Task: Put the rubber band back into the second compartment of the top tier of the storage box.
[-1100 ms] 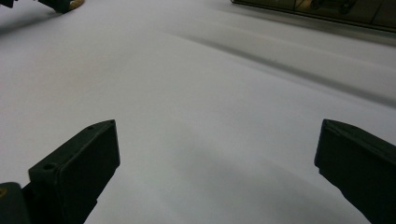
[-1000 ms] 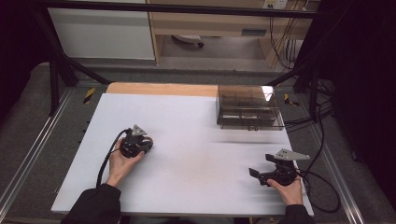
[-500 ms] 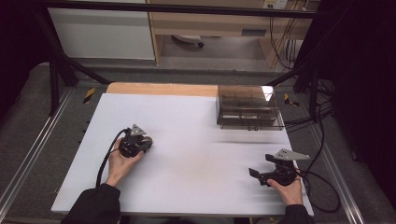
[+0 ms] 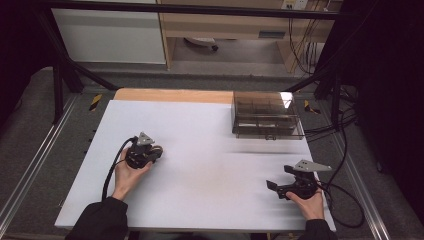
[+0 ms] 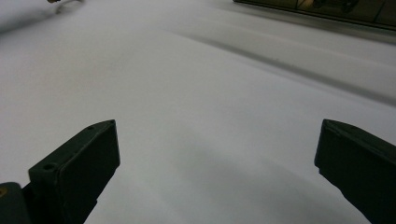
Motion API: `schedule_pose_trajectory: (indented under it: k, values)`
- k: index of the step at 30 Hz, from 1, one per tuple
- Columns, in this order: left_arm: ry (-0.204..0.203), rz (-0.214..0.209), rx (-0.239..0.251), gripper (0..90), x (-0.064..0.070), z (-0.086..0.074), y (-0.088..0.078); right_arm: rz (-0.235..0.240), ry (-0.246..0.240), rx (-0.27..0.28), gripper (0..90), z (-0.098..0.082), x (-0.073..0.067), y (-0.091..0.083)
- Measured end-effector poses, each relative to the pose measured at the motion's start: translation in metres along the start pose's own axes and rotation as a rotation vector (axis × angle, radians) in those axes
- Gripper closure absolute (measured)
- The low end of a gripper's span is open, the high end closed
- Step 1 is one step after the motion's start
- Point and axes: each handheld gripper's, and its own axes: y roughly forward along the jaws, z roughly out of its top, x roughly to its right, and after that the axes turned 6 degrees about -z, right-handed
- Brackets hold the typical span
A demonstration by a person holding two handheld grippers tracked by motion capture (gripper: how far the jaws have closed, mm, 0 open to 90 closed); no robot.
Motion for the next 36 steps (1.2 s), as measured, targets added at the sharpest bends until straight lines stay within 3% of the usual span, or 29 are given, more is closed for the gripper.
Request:
schedule_pose_trajectory:
  k: [12,36]
  values:
    - [0.004,-0.009,0.034,84.6,0.006,0.004,-0.009,0.004,0.002,-0.004,0.7,0.000,0.000,0.001]
    - [0.064,-0.057,0.087,84.6,0.037,0.018,-0.018,0.005,-0.001,-0.008,0.7,0.000,-0.001,0.000]
